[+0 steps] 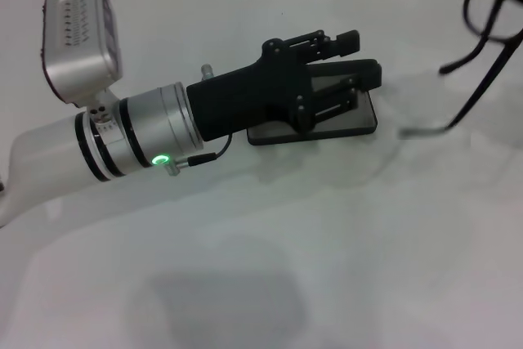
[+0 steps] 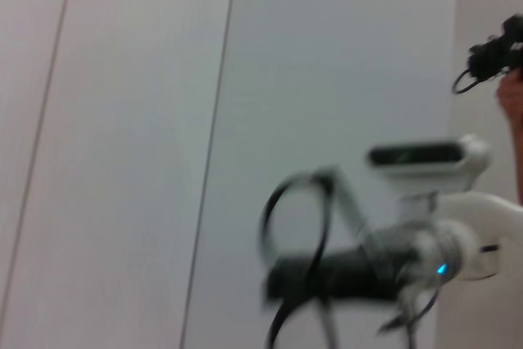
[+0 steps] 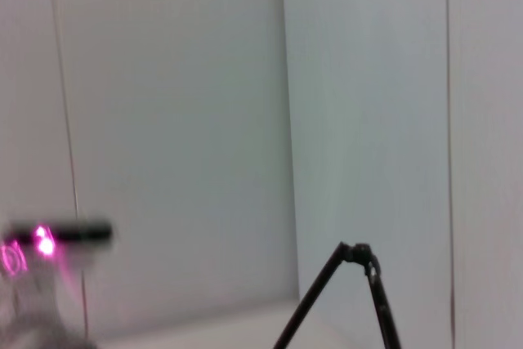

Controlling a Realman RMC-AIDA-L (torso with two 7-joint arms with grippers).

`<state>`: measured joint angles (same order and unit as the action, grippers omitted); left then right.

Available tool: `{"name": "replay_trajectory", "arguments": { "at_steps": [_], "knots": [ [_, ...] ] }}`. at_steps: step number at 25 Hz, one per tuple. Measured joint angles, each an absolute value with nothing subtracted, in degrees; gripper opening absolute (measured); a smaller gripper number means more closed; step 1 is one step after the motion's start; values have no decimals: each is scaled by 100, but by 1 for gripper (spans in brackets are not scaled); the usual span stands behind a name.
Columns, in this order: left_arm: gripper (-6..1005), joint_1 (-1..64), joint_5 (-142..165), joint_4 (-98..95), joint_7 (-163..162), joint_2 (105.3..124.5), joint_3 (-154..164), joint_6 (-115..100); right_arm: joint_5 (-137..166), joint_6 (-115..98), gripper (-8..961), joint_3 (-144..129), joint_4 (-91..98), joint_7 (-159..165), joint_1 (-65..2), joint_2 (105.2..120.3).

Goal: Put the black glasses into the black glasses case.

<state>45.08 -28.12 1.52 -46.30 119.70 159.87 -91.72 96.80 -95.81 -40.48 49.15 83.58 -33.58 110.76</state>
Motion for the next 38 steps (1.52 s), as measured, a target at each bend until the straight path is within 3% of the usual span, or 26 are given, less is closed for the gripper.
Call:
{"name": "replay_trajectory", "arguments": {
  "at_steps": [5, 11, 13, 20, 25, 32, 38],
  "knots": [
    [562, 4591, -2760, 158, -4801, 11973, 16035, -8630, 8529, -9897, 49, -4023, 4899, 8025, -3092, 11133],
    [562, 4957, -1985, -63, -4799, 12010, 16063, -8475, 8579, -9366, 49, -4093, 4854, 7779, -3264, 11480],
    [562, 5017, -1796, -211, -4751, 12010, 16065, -8461, 8643, -9134, 49, -4128, 4736, 7681, -3358, 11532],
    [562, 4981, -1799, -345, -4628, 11990, 16003, -8620, 8957, -8750, 49, -4368, 4062, 7545, -3787, 11466],
    [562, 4939, -1861, -291, -4612, 11980, 15991, -8799, 9541, -8675, 48, -4389, 4091, 7555, -3832, 11485],
    [562, 4928, -1908, -290, -4612, 11979, 15987, -8816, 9908, -8637, 48, -4453, 4023, 7725, -3816, 11362],
    [561, 4945, -1911, -290, -4613, 11979, 15986, -8817, 10199, -8668, 48, -4666, 4004, 7876, -3814, 11342]
  ]
}}
